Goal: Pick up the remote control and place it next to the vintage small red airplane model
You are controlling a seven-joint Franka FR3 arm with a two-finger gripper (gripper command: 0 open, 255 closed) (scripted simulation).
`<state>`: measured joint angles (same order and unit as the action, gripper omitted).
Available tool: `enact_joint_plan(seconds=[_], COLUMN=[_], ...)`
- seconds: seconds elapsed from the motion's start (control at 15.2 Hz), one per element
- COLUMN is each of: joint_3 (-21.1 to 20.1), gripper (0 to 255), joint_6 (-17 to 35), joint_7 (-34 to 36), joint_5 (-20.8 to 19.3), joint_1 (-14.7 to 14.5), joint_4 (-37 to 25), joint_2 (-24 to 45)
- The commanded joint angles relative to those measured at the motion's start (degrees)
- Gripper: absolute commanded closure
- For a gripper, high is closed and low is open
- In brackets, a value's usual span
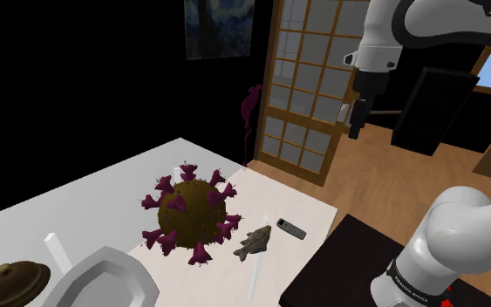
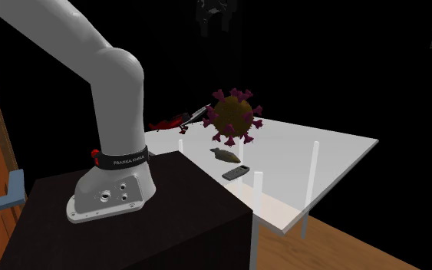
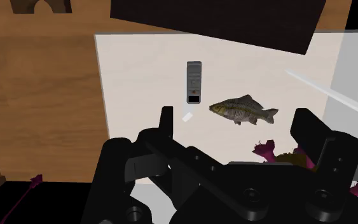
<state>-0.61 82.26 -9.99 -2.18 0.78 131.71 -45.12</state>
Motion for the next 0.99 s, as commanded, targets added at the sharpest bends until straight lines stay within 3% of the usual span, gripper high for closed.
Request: enact_joint_plan(seconds=[0.0, 0.46, 0.92], joint_3=[0.0, 0.62, 1.21], gripper=[0, 0, 0], joint_6=[0.0, 14.66, 31.37], joint_7=[0.0, 0.56, 1.01], joint_5=[0.0, 0.35, 0.62], joint_1=[0.0, 0.16, 0.31], joint_4=[0.0, 14.11, 24.99], joint_2=[0.0, -0.77, 3.74])
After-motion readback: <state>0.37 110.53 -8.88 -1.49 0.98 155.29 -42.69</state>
